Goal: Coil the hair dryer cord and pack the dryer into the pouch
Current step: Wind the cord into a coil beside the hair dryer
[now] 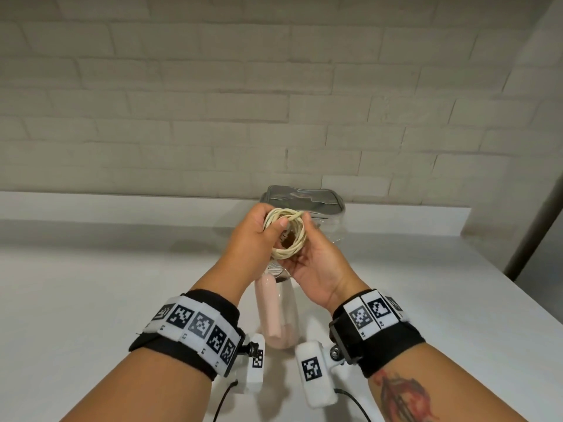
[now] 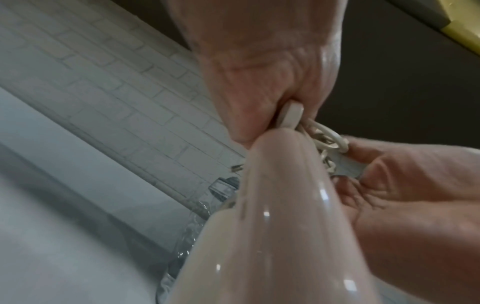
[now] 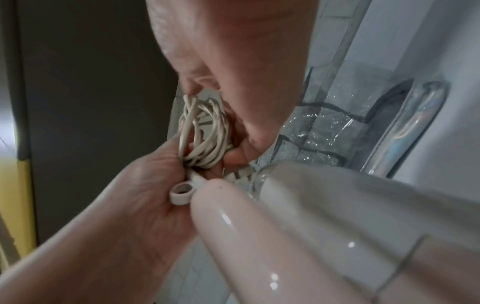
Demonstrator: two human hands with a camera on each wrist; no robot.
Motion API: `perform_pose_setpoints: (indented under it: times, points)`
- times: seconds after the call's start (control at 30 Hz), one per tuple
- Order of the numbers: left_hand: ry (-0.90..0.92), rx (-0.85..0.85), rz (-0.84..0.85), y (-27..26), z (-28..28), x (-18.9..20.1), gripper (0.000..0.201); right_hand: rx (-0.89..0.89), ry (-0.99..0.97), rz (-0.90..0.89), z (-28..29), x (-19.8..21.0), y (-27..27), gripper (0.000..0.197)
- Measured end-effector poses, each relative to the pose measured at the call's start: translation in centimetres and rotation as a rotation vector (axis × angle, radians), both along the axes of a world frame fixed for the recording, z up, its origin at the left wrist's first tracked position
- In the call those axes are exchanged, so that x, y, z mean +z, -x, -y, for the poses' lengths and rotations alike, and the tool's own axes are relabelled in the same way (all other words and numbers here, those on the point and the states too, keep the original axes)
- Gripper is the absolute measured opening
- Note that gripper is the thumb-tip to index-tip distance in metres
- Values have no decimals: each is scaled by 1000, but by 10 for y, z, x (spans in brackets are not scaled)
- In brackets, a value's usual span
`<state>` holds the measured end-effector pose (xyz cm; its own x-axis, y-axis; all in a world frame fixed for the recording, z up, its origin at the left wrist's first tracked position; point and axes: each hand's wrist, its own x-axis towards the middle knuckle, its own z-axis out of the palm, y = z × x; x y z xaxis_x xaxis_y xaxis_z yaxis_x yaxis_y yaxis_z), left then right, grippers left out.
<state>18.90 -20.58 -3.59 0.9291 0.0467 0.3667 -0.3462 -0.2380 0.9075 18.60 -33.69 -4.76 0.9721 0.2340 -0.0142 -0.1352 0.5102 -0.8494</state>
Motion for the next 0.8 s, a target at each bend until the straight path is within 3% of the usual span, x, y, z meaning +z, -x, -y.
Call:
perform_pose_setpoints:
  times: [0.07, 0.13, 0.27, 0.37, 0.53, 0.8]
  points:
    - [19, 3, 20, 2, -1, -1, 9, 39, -51, 75, 3, 3, 1, 30]
    - [69, -16, 4, 2, -1, 0, 20, 52, 19, 138, 4, 5, 1, 24]
    - [-44, -11, -25, 6, 6, 5, 41, -211, 157, 77, 0, 6, -4, 26]
    - [-286, 83, -1, 8, 9, 6, 33, -286, 173, 72, -1, 8, -8, 24]
    - [-444, 160, -77, 8, 9, 7, 25, -289, 204, 60, -1, 9, -9, 31]
    - [-262, 100, -230, 12, 10, 7, 9, -307, 143, -73, -3, 4, -12, 20]
